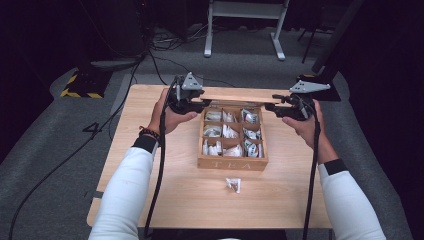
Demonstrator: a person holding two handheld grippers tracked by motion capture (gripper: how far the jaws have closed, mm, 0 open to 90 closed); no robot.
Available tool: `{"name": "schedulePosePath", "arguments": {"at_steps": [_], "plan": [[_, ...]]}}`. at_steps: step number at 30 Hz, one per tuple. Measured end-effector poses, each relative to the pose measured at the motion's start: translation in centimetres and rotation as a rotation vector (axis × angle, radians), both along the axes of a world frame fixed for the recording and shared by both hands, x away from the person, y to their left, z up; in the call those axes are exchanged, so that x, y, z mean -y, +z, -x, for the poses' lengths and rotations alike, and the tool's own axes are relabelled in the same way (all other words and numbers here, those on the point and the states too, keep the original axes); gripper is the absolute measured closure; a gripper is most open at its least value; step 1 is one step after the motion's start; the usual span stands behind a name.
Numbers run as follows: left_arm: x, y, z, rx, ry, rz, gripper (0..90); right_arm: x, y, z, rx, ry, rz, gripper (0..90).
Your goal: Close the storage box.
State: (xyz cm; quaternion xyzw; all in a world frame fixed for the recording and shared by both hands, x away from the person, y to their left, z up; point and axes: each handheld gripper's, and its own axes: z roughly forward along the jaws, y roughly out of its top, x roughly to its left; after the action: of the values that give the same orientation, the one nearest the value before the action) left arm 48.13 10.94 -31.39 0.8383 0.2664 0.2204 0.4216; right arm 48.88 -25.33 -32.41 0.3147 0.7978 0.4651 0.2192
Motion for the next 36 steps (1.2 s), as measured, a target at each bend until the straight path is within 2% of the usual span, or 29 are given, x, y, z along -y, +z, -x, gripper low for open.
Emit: {"name": "schedulePosePath", "arguments": {"at_steps": [3,7,11,16,32,36], "plan": [[0.0,-0.1,0.3,0.003,0.0,-0.012,56.6,-0.1,0.0,0.2,0.002,0.004,0.013,49.8],[-0.3,-0.1,0.6,-0.009,-0.002,0.0,56.3,0.1,-0.2,0.5,-0.003,0.006,0.01,49.7],[-0.3,-0.4,1.0,-0.007,-0.007,-0.01,56.3,0.1,-0.3,0.8,-0.009,0.011,0.017,49.3],[-0.3,-0.7,1.5,-0.012,-0.011,-0.018,55.9,0.1,-0.6,1.3,-0.013,0.017,0.043,48.1],[-0.6,-2.3,2.8,-0.038,-0.027,-0.023,52.8,0.3,-1.8,2.4,-0.038,0.048,0.073,43.2],[-0.6,-2.6,3.1,-0.044,-0.031,-0.035,52.2,0.3,-2.1,2.7,-0.044,0.059,0.078,43.5]]}}
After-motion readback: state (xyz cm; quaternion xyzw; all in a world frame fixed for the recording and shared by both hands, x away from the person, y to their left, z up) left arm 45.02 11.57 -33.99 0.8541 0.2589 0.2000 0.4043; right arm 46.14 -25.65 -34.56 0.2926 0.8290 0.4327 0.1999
